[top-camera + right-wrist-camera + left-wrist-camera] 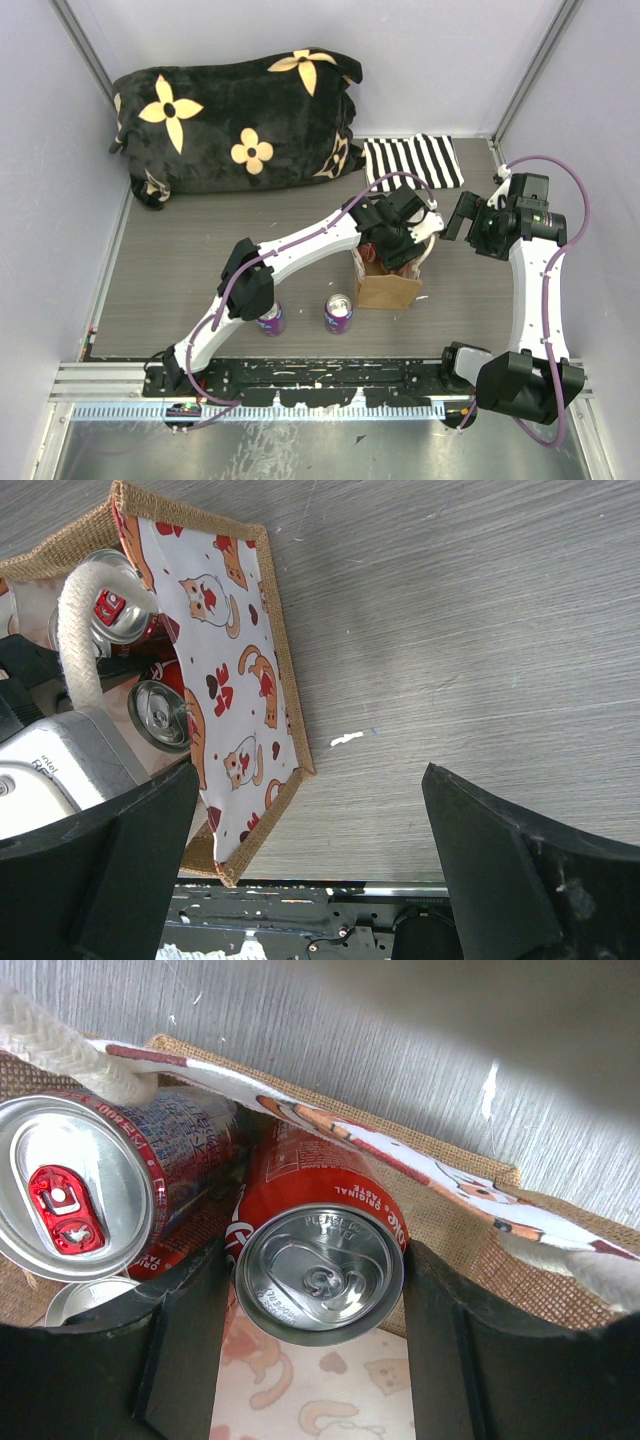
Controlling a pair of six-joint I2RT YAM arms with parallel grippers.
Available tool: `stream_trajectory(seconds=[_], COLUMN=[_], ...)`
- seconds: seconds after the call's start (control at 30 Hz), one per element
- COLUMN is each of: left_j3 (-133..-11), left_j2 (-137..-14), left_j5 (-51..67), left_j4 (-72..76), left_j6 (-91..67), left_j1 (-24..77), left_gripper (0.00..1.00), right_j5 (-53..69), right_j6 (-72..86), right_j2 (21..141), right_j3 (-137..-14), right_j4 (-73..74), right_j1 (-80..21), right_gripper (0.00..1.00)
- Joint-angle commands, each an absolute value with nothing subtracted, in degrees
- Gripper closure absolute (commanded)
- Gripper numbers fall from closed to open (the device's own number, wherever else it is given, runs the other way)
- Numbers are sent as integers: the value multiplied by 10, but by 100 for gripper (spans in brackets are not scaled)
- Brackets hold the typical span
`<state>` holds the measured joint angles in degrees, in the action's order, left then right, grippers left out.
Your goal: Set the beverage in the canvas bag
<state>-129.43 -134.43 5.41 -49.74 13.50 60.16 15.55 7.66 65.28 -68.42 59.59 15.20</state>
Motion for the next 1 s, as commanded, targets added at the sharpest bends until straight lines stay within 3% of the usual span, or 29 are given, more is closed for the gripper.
stream_trajectory(seconds=[0.0,0.13,0.27,0.43,0.97], left_j3=[-1304,-1295,-1287,-1276,-1221], left_j2=[-1347,-1331,-1313,-1291,-1141], left_j5=[40,52,57,57,39], left_j4=[-462,-460,-458,-457,-470], left_j6=[141,132,125,118,109], left_j1=[600,600,603,608,615], left_gripper=[52,28,14,8,7], right_j5=[153,155,156,158,162], right_j6=[68,69,71,70,72], right_j2=[651,650,650,649,649], right_j3=[-683,-681,-679,-678,-682], right_j4=[575,573,573,573,572], right_j1=[155,155,155,155,155], right_gripper=[0,0,0,0,0])
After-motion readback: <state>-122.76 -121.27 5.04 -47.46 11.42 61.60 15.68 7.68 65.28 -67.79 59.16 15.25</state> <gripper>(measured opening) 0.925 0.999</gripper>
